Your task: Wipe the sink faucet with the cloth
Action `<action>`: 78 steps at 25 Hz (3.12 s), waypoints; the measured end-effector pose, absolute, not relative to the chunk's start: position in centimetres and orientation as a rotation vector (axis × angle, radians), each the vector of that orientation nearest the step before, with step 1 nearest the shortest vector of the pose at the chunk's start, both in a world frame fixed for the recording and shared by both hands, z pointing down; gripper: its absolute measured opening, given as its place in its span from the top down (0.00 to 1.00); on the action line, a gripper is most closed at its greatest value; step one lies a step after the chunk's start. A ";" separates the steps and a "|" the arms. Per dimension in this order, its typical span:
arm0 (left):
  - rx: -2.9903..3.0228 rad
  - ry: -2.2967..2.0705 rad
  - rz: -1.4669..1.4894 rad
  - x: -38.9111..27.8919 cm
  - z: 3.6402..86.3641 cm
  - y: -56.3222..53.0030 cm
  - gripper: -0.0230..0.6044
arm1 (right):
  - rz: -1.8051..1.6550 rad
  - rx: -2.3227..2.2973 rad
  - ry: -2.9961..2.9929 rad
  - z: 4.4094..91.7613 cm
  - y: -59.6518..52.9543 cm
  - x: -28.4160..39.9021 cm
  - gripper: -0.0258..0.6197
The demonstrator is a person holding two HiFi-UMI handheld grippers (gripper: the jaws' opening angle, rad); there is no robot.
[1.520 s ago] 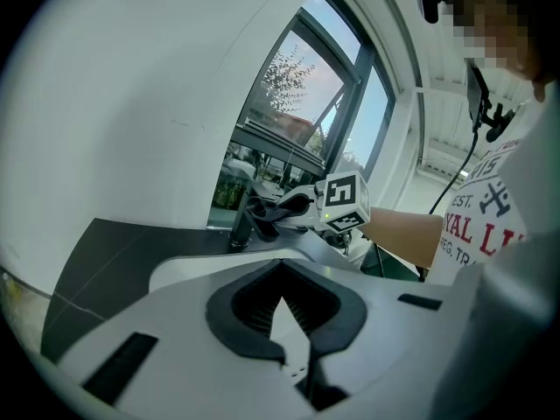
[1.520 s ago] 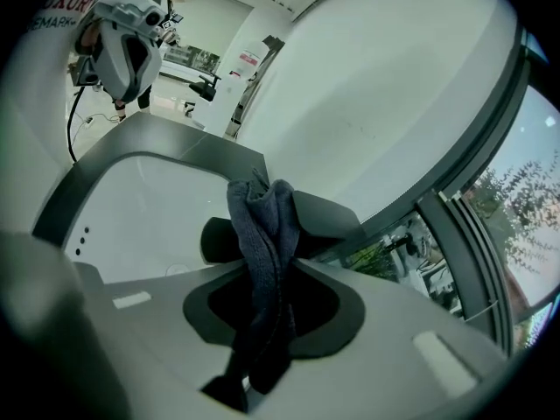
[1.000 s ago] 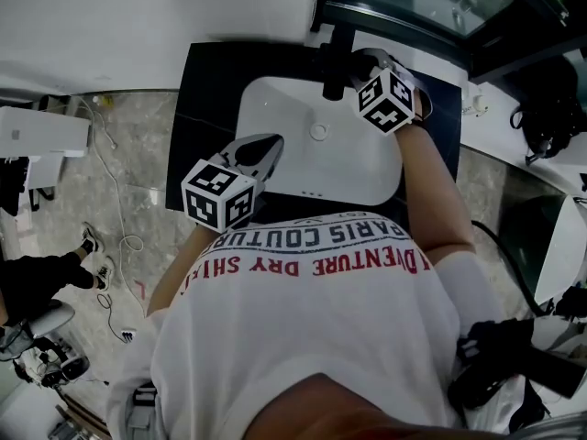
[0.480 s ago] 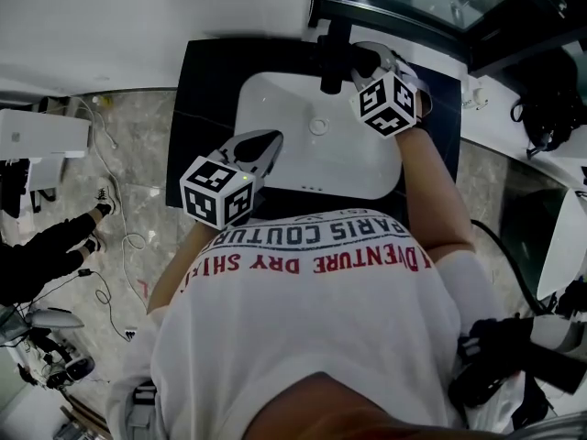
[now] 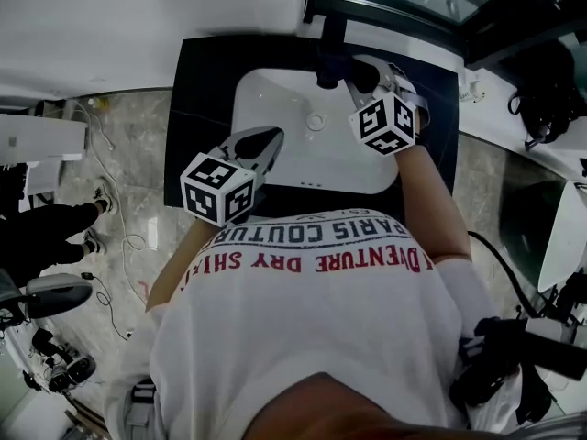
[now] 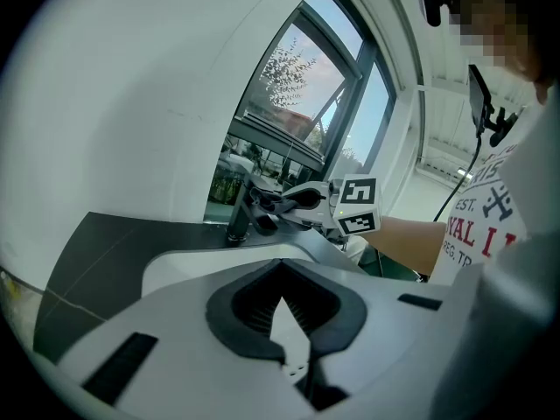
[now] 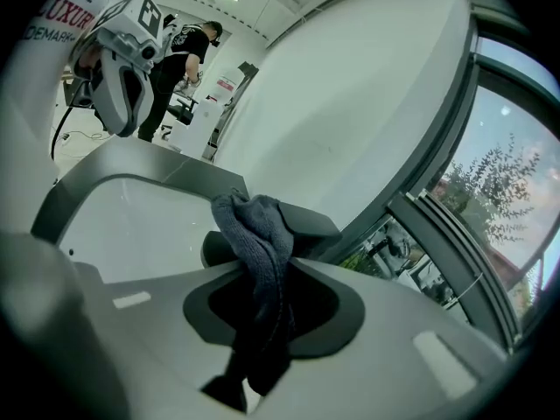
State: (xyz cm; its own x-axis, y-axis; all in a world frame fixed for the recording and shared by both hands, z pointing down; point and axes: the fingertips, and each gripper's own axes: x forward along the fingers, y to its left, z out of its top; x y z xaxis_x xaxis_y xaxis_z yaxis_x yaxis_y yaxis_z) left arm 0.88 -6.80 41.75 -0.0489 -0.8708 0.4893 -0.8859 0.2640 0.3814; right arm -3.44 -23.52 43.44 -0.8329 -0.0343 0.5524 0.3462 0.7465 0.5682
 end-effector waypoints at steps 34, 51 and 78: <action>1.491 -1.871 0.042 -1.4 45.7 -7.2 0.96 | -0.739 -0.334 -2.399 51.7 -25.4 -5.6 0.86; 1.506 -1.886 0.033 -2.4 45.3 -6.3 0.96 | -0.754 -0.252 -2.417 50.3 -26.3 -7.1 0.86; 1.615 -1.909 -0.032 -0.8 42.1 -5.5 0.96 | 0.038 -0.316 -2.683 47.5 -17.1 2.9 0.86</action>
